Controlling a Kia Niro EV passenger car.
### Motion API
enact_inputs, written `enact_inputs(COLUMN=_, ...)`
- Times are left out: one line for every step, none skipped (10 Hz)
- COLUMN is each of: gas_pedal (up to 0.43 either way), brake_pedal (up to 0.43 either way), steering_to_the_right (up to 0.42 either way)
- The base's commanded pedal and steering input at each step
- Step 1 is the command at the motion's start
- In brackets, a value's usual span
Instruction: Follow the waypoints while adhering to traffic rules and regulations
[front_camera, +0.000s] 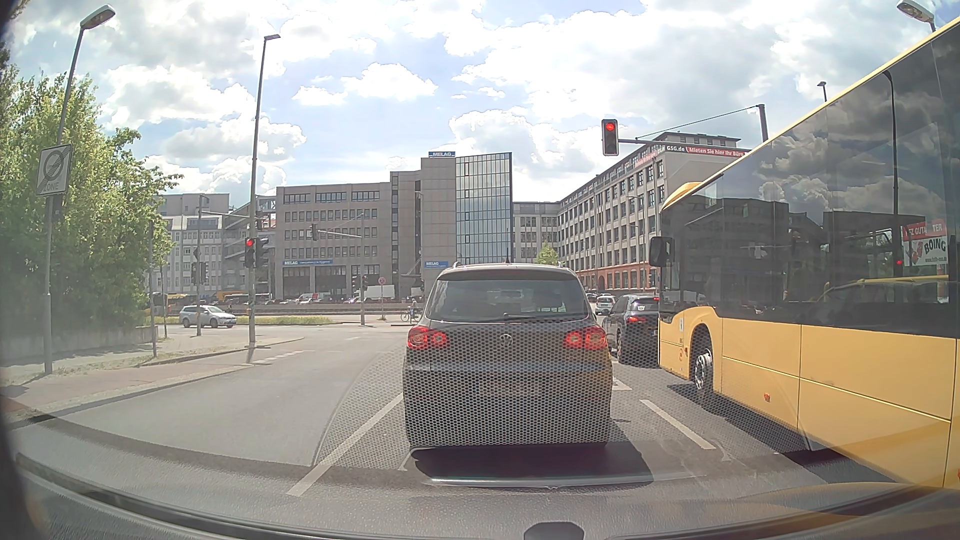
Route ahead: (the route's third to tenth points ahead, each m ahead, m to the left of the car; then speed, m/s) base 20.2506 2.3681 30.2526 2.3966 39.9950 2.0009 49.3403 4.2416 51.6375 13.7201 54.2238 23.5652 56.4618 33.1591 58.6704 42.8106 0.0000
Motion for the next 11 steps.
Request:
enact_inputs(gas_pedal=0.0, brake_pedal=0.378, steering_to_the_right=-0.001)
enact_inputs(gas_pedal=0.0, brake_pedal=0.378, steering_to_the_right=-0.001)
enact_inputs(gas_pedal=0.0, brake_pedal=0.378, steering_to_the_right=-0.001)
enact_inputs(gas_pedal=0.0, brake_pedal=0.378, steering_to_the_right=-0.001)
enact_inputs(gas_pedal=0.0, brake_pedal=0.384, steering_to_the_right=-0.001)
enact_inputs(gas_pedal=0.0, brake_pedal=0.378, steering_to_the_right=-0.001)
enact_inputs(gas_pedal=0.0, brake_pedal=0.384, steering_to_the_right=-0.001)
enact_inputs(gas_pedal=0.0, brake_pedal=0.378, steering_to_the_right=-0.001)
enact_inputs(gas_pedal=0.0, brake_pedal=0.378, steering_to_the_right=-0.001)
enact_inputs(gas_pedal=0.0, brake_pedal=0.378, steering_to_the_right=-0.001)
enact_inputs(gas_pedal=0.0, brake_pedal=0.378, steering_to_the_right=-0.001)
